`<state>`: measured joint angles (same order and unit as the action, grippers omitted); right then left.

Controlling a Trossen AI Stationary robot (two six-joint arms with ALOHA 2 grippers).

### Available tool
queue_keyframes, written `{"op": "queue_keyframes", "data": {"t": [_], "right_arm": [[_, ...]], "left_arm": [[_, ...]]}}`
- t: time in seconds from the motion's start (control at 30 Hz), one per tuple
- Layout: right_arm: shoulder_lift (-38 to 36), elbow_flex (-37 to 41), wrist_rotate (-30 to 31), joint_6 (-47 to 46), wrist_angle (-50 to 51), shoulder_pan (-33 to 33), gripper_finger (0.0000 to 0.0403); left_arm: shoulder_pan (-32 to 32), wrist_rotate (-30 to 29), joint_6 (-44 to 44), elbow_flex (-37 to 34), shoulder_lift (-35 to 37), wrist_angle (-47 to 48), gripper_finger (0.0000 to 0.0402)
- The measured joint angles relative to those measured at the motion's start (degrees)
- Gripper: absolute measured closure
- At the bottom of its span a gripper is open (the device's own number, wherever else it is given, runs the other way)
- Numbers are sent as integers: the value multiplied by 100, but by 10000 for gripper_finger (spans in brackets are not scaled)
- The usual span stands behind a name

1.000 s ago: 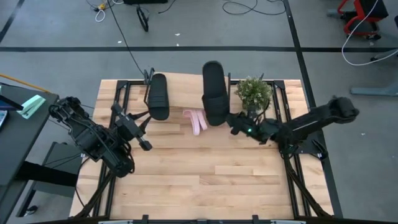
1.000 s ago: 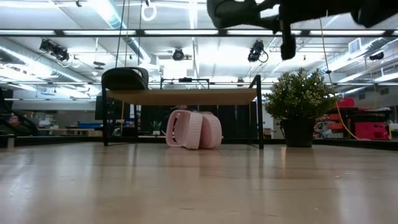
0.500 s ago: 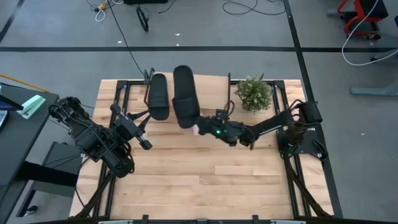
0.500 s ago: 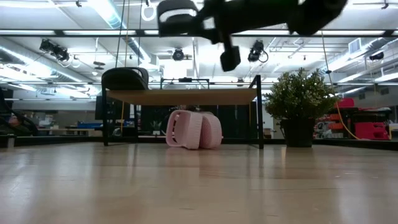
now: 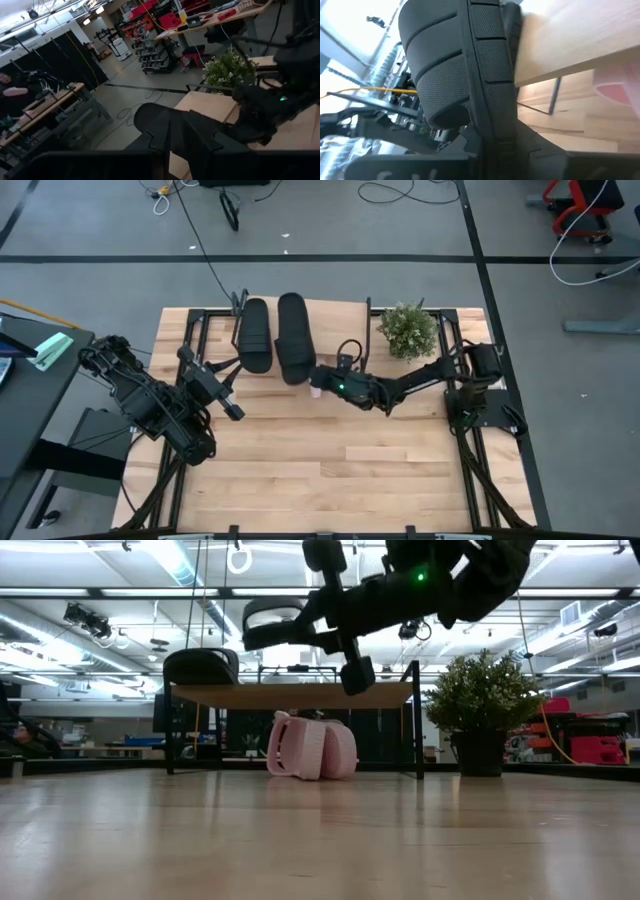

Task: Pick and place slides into the shelf
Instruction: Put the black slide on the shelf

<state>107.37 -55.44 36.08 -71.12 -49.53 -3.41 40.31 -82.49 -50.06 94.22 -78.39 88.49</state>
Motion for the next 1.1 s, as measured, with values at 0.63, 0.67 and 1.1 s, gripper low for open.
{"op": "queue_keyframes", "data": {"t": [0.63, 0.67, 1.1], "right_arm": [[-10, -966, -294, -1125, 2377, 397, 350], [-10, -1115, -339, -1115, 2636, 422, 350], [-10, -1543, -341, -974, 3353, 561, 350]], "left_arm": [[-2, -186, 265, 0, 0, 63, 353], [-2, -221, 298, 0, 0, 66, 352], [-2, -283, 472, -1, 0, 154, 355]]}}
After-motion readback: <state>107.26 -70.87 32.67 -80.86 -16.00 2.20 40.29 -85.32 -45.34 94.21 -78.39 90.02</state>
